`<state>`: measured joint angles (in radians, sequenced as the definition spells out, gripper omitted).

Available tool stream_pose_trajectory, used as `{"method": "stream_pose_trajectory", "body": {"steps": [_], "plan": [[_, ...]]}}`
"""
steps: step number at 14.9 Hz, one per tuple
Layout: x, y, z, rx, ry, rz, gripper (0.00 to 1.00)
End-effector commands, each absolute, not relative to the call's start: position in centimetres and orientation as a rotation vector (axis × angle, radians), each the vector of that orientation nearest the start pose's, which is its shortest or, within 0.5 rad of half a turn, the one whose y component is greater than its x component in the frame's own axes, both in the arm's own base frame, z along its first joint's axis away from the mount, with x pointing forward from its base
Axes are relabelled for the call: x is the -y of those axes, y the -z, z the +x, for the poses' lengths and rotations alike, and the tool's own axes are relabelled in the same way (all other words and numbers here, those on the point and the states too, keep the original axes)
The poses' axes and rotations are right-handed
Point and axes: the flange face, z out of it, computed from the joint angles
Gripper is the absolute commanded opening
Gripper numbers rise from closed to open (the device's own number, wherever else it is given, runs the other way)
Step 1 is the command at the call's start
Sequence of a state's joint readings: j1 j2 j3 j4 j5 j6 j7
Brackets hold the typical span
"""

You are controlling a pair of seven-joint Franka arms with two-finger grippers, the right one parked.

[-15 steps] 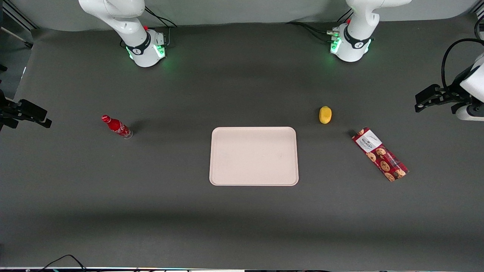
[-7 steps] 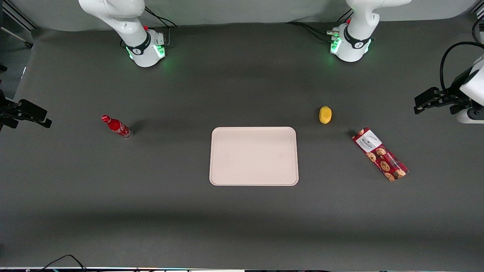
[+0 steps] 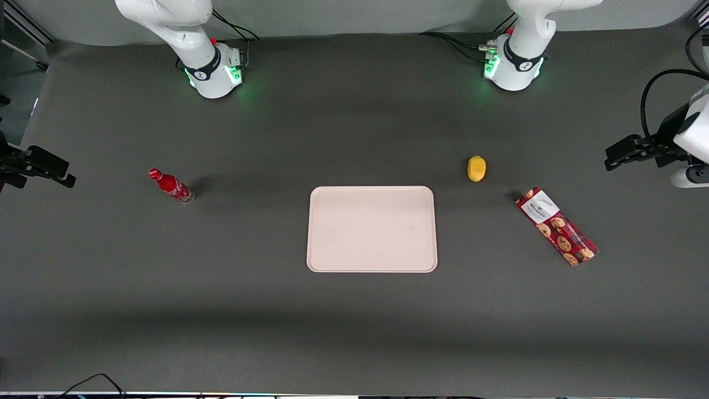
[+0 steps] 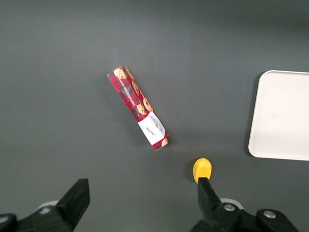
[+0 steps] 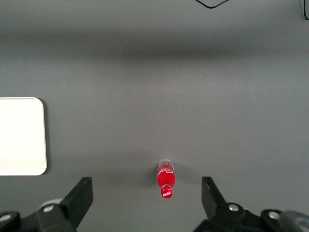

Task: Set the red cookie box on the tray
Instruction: 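Move the left gripper down over the red plaid shortbread box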

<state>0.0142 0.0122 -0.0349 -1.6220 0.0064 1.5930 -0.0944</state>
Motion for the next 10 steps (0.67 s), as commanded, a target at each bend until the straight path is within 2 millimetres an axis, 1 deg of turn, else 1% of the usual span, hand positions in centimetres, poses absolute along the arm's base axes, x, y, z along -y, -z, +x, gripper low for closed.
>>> {"method": "stream_pose_trajectory", "body": {"steps": [1,3,6,8,10], "plan": [[-0.4,-56.2,55.3,0.369,-0.176,-3.160,1.00],[-0.6,-53.9,55.4,0.501,-0.185,-3.136,1.00],[-1.0,-49.9,55.8,0.551,-0.159,-3.118,1.00],[-2.0,-46.4,56.3,0.604,-0.136,-3.107,1.00],[-2.6,-41.8,56.5,0.626,-0.113,-3.102,1.00]]}}
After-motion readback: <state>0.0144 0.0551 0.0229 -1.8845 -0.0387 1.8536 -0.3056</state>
